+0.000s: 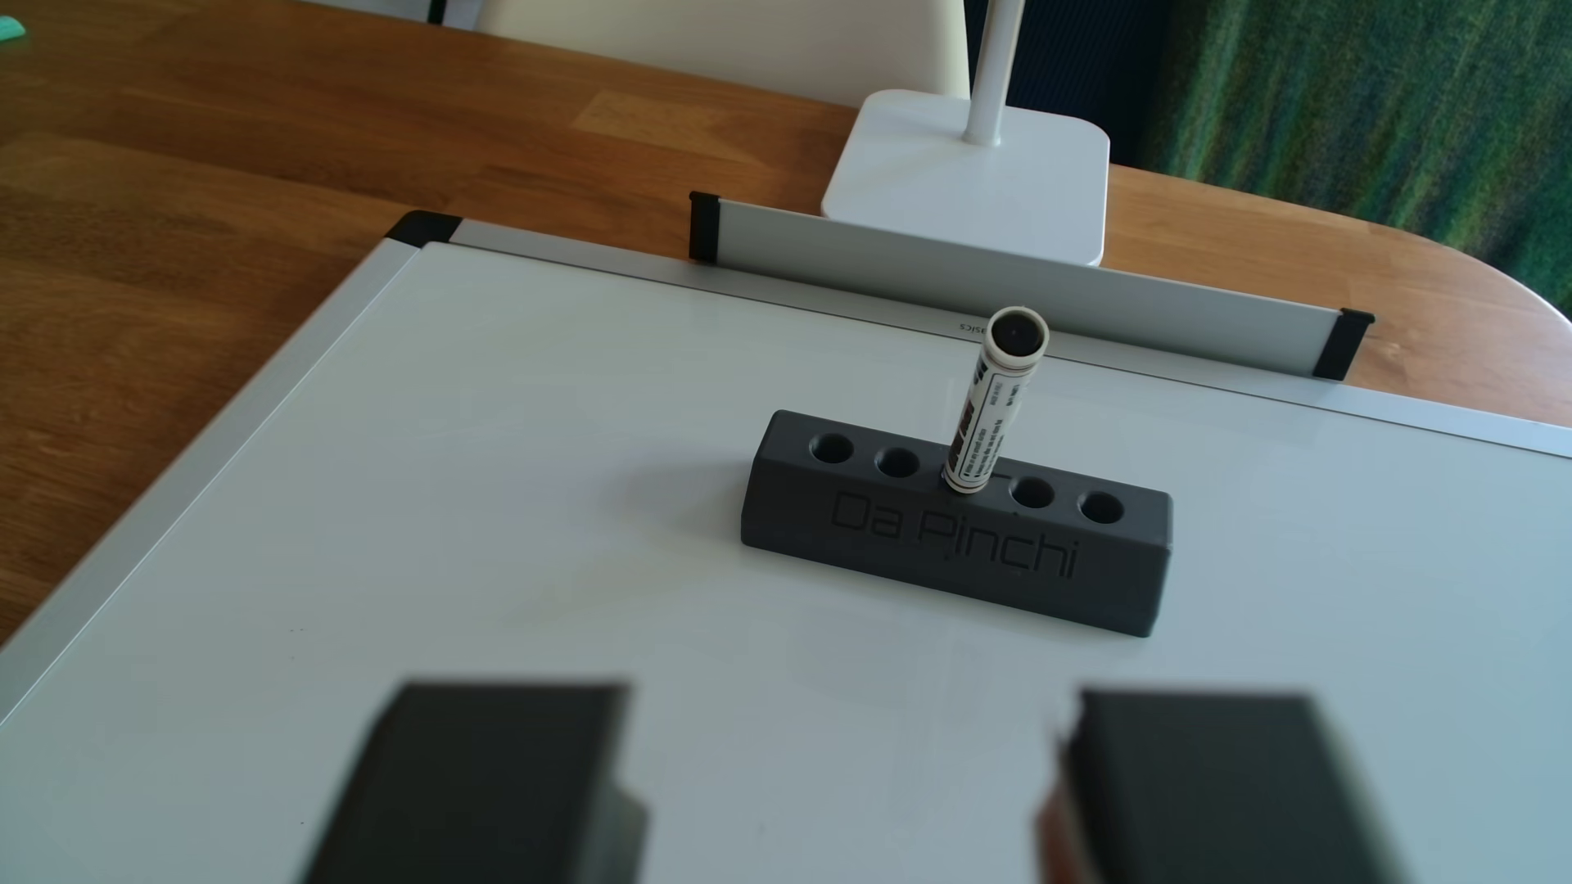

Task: Draw a face

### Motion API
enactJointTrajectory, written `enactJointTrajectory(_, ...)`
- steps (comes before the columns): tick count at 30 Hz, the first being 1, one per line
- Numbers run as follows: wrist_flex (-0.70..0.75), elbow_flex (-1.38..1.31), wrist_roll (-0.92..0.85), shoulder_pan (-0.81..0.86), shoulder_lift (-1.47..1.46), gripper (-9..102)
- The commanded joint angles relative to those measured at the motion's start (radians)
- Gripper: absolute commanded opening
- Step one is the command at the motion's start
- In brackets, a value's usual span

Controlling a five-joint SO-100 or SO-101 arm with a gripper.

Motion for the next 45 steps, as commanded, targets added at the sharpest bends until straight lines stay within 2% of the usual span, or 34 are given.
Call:
enactJointTrajectory(1,-0.012,-0.017,0.002,-0.002,0.071,99)
enactJointTrajectory(5,-0.026,-0.021,0.005,0.008,0.071,99)
enactJointTrajectory(12,-0.21,-0.04,-0.008,0.06,-0.038,99)
enactJointTrajectory(18,-0.354,-0.244,-0.002,0.124,-0.387,99)
enactJointTrajectory(23,-0.405,-0.509,0.0,0.121,-0.747,99)
enactJointTrajectory(34,-0.417,-1.019,0.006,0.132,-1.473,99)
enactJointTrajectory(45,-0.451,-1.275,0.005,0.189,-1.887,99)
